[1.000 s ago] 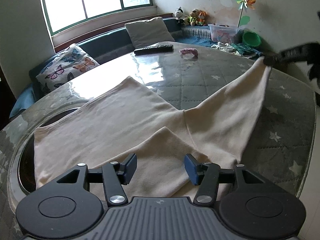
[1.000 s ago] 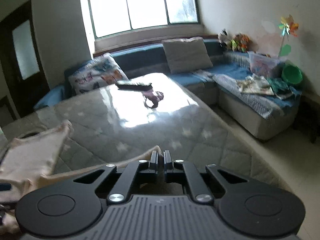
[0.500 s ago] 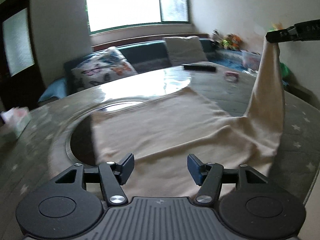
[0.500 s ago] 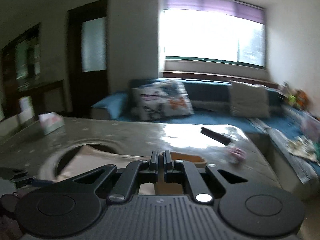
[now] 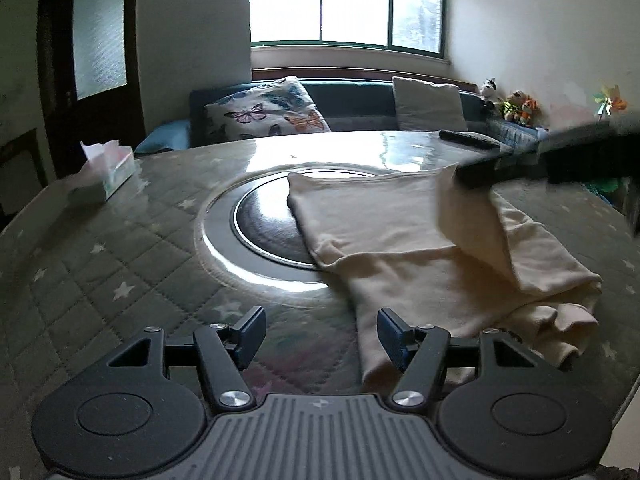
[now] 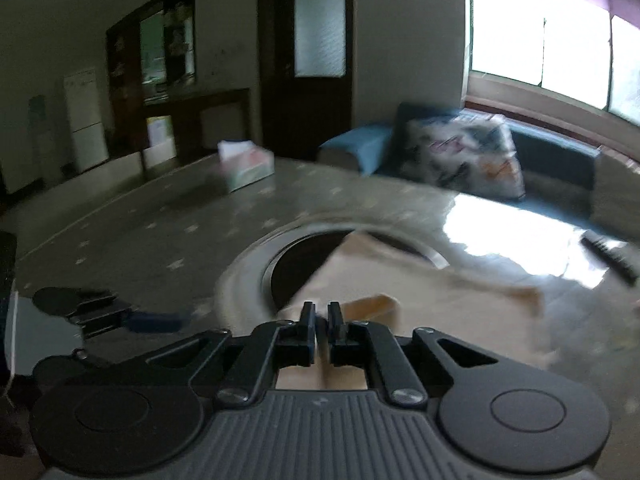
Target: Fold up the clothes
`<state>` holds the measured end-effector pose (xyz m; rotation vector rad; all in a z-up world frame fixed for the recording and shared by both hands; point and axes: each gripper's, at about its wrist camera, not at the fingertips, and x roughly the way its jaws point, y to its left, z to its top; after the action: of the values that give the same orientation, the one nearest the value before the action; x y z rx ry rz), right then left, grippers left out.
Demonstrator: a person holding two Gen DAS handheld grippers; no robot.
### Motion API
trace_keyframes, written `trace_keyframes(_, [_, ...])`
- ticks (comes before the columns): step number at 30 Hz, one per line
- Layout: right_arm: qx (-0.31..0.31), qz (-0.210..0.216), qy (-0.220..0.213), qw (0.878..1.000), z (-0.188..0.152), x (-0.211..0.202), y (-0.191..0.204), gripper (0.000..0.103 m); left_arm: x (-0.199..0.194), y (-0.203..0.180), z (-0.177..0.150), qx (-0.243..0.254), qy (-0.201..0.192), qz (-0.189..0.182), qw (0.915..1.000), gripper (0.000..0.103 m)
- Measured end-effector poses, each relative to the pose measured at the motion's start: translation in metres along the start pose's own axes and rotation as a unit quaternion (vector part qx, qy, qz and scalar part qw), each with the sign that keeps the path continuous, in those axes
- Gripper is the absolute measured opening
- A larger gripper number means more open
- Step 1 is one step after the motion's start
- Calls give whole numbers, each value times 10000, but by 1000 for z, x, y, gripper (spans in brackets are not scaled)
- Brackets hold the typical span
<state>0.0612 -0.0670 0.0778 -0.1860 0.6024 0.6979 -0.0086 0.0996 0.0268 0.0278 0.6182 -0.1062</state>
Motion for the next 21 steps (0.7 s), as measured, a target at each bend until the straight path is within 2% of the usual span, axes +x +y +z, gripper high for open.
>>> trace_keyframes(3, [-92, 77, 29, 9999, -4, -5, 4, 8, -3, -3, 1, 26, -30, -21, 10000, 65])
trace_keyframes(9, [-14, -325, 163, 9993, -22, -35, -32, 11, 0, -22, 12, 188, -128, -234, 9995, 63])
trace_keyframes(13, [230, -689, 524, 9960, -54, -54, -69, 11, 10, -35, 17, 322, -79, -370, 9988, 61])
trace_keyframes(16, [539, -795, 655, 9932, -77, -65, -91, 11, 20, -43, 18, 406, 44, -412, 9983, 57])
trace_keyframes(19, [822, -839, 704, 9906, -96, -72, -107, 11, 29, -50, 17, 459, 189, -410, 9979, 40])
trace_keyframes(21, [966, -821, 694, 9895, -105, -74, -113, 11, 33, -52, 16, 472, 270, -407, 9977, 23])
